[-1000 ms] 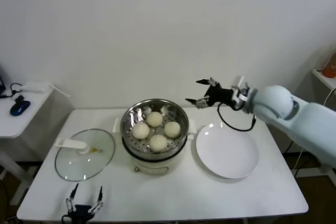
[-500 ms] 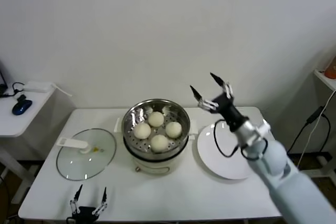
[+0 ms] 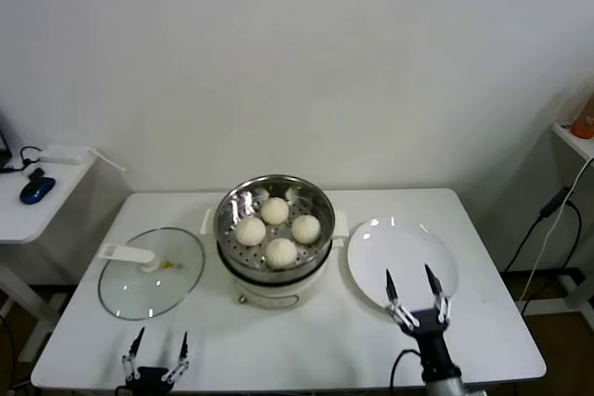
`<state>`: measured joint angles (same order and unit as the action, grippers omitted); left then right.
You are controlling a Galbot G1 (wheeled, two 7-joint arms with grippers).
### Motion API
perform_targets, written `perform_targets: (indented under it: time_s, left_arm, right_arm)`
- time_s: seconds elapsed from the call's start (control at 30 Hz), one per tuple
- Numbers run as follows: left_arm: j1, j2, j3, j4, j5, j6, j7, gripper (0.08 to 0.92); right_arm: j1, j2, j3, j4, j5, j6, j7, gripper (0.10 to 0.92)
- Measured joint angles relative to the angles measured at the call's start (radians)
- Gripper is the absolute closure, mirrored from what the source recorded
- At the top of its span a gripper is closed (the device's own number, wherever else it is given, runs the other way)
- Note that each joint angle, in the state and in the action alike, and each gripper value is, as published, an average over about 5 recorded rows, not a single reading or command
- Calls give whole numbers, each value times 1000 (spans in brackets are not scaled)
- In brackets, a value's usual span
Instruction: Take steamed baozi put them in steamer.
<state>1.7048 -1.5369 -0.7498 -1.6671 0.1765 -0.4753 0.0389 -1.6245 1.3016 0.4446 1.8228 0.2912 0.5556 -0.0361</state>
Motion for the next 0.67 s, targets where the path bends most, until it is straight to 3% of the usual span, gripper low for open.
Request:
perform_targets:
  time_s: [0.67]
  left_arm:
    - [14,-2,-6,-25,-3,6,-1,177]
  right_arm:
    - [-171,99,51,-29,-74,97,35,203]
